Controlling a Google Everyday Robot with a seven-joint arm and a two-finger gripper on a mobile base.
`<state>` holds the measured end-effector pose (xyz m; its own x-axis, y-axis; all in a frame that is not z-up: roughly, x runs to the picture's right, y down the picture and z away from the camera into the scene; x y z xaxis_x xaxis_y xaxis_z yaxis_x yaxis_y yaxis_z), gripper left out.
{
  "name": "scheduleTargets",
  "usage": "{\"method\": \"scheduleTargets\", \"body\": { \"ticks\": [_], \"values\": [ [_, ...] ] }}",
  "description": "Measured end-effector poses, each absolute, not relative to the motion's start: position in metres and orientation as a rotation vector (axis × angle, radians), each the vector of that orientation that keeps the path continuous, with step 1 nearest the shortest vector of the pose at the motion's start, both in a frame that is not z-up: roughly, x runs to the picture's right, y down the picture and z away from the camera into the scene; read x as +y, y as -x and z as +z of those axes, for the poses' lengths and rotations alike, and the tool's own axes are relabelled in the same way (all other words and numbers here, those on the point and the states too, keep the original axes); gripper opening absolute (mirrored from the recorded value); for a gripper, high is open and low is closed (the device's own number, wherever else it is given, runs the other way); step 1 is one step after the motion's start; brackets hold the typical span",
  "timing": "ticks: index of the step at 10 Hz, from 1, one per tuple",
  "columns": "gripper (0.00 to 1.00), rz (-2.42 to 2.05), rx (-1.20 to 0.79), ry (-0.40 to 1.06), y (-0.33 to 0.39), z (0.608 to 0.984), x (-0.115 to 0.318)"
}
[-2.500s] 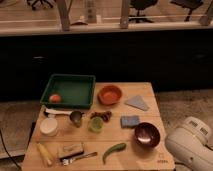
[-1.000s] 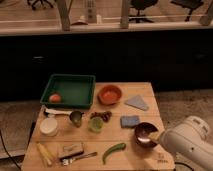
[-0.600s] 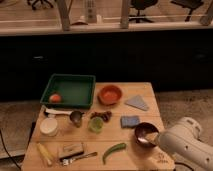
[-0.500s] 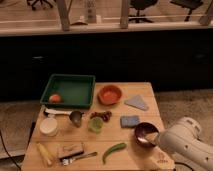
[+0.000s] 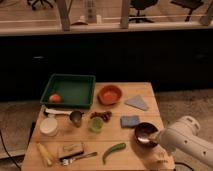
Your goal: Stack bowls on top of each other
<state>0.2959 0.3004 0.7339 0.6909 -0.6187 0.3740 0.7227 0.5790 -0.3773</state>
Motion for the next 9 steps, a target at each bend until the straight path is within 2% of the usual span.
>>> {"method": "scheduleTargets", "body": {
  "ticks": [2, 3, 5, 6, 9],
  "values": [
    [0.33, -0.773, -0.204, 0.551, -0.3018, 0.7401, 0.3035],
    [0.2, -0.765, -0.197, 0.561, -0.3045, 0.743, 0.3049],
    [0.05, -0.758, -0.193, 0.569, -0.3071, 0.745, 0.3068],
    [0.0, -0.759, -0.195, 0.561, -0.3061, 0.7439, 0.3063],
    [0.0, -0.773, -0.203, 0.541, -0.3019, 0.7371, 0.3032]
  ]
}}
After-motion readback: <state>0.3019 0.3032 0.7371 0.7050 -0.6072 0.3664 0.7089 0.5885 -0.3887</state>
